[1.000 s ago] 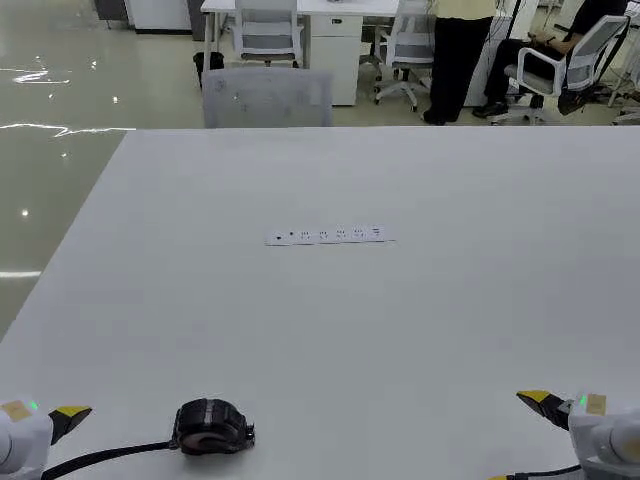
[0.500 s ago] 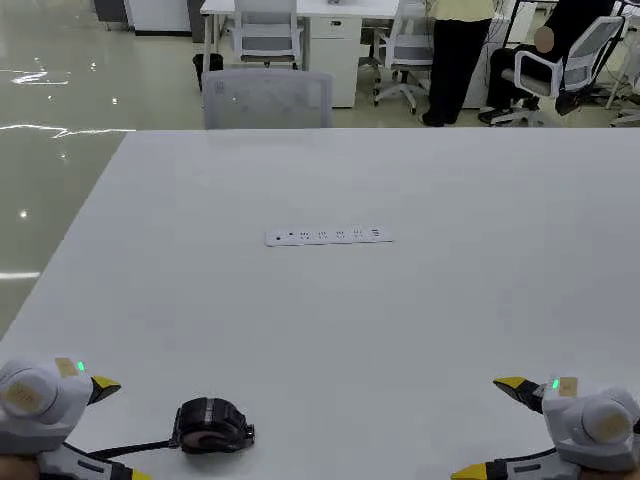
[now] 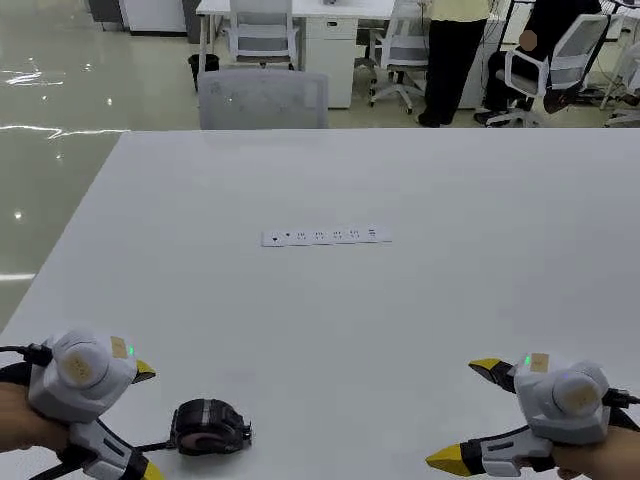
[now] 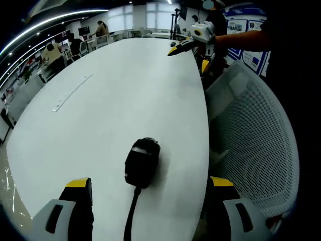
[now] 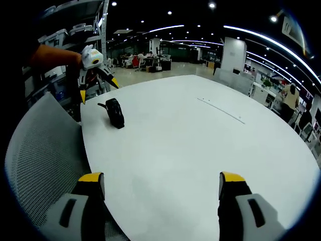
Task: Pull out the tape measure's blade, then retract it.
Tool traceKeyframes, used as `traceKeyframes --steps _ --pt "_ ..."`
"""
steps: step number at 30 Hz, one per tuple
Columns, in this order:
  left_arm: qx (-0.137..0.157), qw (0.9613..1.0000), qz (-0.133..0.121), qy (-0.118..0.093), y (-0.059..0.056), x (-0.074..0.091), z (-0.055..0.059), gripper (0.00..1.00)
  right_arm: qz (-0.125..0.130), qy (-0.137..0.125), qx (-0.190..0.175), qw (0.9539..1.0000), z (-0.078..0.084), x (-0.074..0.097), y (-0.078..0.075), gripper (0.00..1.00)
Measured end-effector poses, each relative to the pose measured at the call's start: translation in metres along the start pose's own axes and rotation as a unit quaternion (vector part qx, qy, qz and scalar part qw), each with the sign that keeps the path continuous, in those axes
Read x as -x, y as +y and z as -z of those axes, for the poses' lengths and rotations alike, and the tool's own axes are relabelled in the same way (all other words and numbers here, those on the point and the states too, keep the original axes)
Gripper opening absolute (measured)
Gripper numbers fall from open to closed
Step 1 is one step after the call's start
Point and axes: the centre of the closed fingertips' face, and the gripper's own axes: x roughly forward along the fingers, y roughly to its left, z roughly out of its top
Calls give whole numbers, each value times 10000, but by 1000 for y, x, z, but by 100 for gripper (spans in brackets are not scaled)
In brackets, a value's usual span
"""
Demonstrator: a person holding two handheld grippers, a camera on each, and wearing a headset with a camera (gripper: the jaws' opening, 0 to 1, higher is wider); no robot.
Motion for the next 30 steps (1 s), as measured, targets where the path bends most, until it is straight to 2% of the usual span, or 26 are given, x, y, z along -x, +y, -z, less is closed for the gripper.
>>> traceKeyframes --steps 6,12,16,19,22,30 --pt "-64 9999 -72 93 11 -6 -3 91 -143 75 148 9998 -8 -11 5 96" --pt "-190 9997 83 125 8 -14 -6 90 -312 124 389 9987 -23 -25 8 96" --pt "-234 9994 144 200 9 -17 -4 86 -382 98 472 9981 -34 -34 8 97" --pt "-166 9997 36 192 14 -17 -6 82 -505 76 620 9968 -42 -42 8 97" --pt "-89 9999 6 147 15 -18 -7 81 -573 156 767 9953 -44 -47 5 97" --pt "-94 9999 93 106 5 -27 -12 81 -763 171 977 9921 -55 -57 11 97"
